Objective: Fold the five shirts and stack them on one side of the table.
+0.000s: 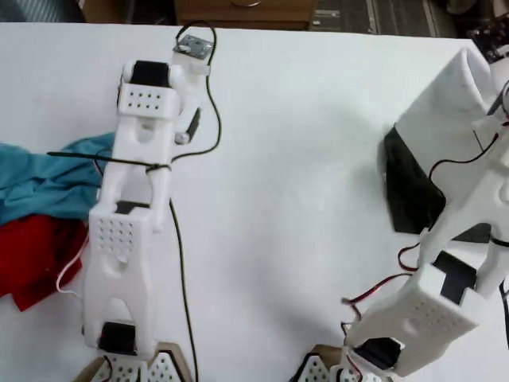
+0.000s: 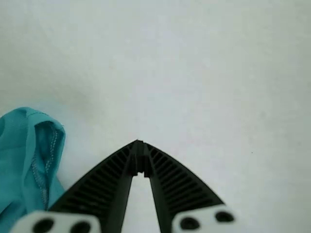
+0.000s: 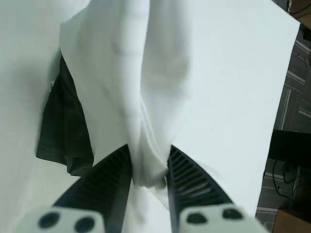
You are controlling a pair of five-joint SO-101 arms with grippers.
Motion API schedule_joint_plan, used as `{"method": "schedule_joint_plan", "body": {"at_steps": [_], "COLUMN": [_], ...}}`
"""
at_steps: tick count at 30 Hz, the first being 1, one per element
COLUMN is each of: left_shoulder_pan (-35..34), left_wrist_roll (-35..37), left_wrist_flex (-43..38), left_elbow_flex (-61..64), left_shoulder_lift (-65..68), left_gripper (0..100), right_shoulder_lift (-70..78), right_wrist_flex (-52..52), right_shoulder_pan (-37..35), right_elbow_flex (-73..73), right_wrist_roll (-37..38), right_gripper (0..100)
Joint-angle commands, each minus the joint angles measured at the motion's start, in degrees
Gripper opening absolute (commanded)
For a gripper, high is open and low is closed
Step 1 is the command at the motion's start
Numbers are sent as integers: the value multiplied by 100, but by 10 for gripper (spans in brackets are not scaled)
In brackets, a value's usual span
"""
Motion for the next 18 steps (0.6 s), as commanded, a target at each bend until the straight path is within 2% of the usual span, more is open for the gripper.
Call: {"method": "schedule_joint_plan", "body": {"at_steps": [1, 6, 13, 18], "left_shoulder_pan": [-35, -53, -9, -44], "left_wrist_roll": [53, 53, 62, 62], "left_wrist_flex": [62, 70, 62, 70], "left_elbow_flex": [-75, -75, -75, -31], "left_shoulder_lift": [-123, -123, -88, -70], "left_gripper": [27, 27, 27, 27], "right_shoulder_lift": [-602, -919, -1393, -1578], "right_wrist_flex": [31, 31, 22, 13], "right_shoulder_pan": [-57, -92, -576, -796], "right_elbow_flex": [387, 949, 1029, 1037], "right_wrist_roll": [-79, -132, -158, -835], "right_gripper": [21, 21, 21, 21]}}
